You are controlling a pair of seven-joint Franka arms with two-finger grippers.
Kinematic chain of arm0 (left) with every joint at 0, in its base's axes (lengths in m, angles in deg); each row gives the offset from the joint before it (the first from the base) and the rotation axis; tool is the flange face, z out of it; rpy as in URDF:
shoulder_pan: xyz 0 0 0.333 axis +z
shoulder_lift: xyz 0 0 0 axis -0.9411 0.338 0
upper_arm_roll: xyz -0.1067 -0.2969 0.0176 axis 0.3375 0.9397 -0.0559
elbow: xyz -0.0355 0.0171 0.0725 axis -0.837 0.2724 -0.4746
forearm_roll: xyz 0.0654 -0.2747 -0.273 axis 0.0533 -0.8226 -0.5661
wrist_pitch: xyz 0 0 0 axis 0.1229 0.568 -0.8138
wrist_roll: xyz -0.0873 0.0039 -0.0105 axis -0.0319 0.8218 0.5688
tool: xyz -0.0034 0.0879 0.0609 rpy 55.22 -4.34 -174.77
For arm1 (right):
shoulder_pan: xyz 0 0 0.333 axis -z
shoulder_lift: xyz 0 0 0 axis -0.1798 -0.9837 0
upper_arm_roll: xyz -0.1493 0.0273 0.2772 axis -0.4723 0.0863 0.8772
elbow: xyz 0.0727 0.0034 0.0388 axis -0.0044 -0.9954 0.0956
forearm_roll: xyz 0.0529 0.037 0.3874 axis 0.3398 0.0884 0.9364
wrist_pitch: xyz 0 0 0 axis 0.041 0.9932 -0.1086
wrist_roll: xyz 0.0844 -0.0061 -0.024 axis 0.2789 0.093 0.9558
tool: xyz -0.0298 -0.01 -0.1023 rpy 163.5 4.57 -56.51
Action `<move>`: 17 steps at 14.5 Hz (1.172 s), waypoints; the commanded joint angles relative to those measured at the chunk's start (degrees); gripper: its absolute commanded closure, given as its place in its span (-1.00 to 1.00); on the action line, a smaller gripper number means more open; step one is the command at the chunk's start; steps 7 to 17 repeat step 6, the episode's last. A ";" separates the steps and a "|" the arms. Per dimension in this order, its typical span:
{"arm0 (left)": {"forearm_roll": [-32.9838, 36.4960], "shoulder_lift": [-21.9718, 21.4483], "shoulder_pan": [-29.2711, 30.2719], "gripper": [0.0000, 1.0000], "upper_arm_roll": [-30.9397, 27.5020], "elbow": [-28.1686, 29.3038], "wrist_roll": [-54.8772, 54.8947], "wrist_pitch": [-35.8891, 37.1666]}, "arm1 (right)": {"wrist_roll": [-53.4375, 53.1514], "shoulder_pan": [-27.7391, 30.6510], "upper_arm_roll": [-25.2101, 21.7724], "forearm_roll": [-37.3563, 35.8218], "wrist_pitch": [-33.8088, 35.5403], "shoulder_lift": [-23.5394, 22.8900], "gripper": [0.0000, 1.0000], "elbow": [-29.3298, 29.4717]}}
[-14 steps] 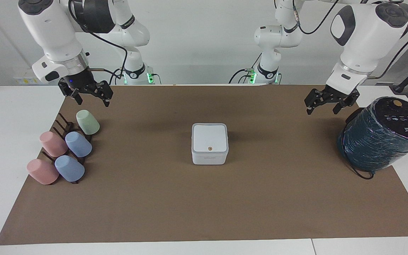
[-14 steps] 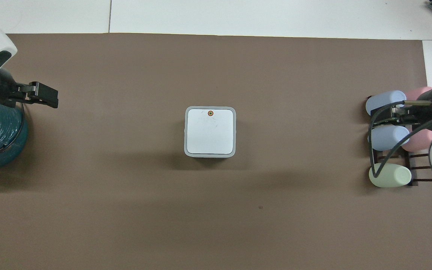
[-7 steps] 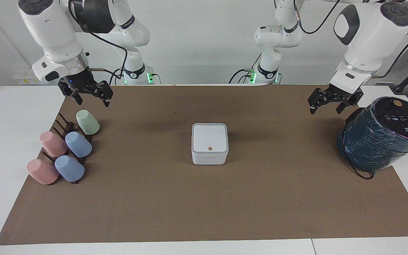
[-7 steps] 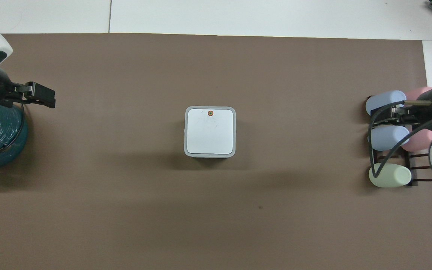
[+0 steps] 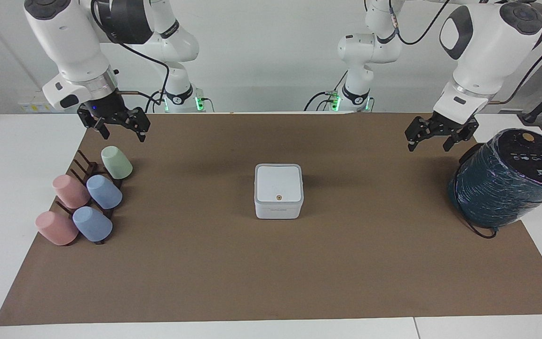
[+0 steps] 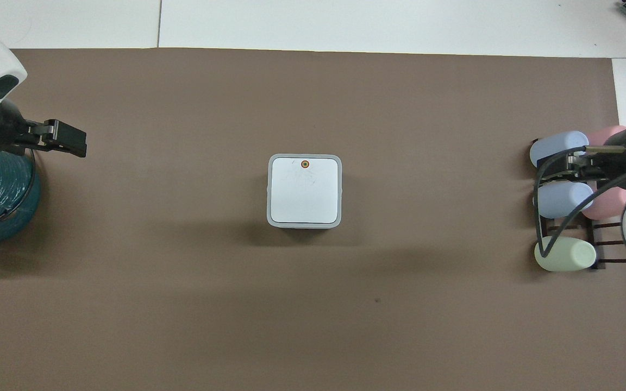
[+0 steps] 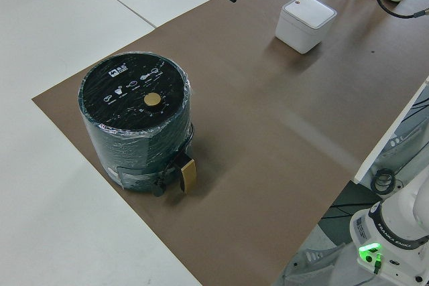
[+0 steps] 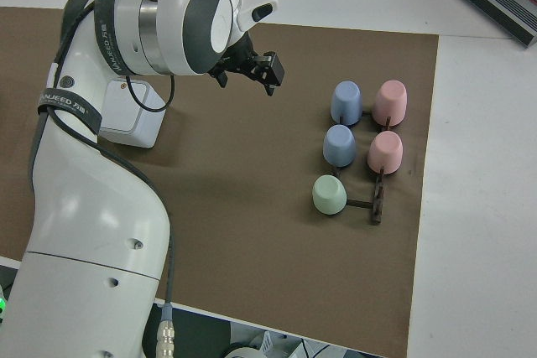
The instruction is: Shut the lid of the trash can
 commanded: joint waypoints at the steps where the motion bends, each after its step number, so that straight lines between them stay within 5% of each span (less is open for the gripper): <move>1: -1.57 -0.80 -0.27 -1.00 -0.24 0.29 0.21 0.25 | 0.90 0.56 0.45 -0.28 0.56 0.19 -1.00 -0.15; 17: -1.49 -0.89 -0.44 -1.00 -0.24 0.38 0.21 0.95 | 0.90 0.56 0.45 -0.28 0.48 0.19 -1.00 -0.15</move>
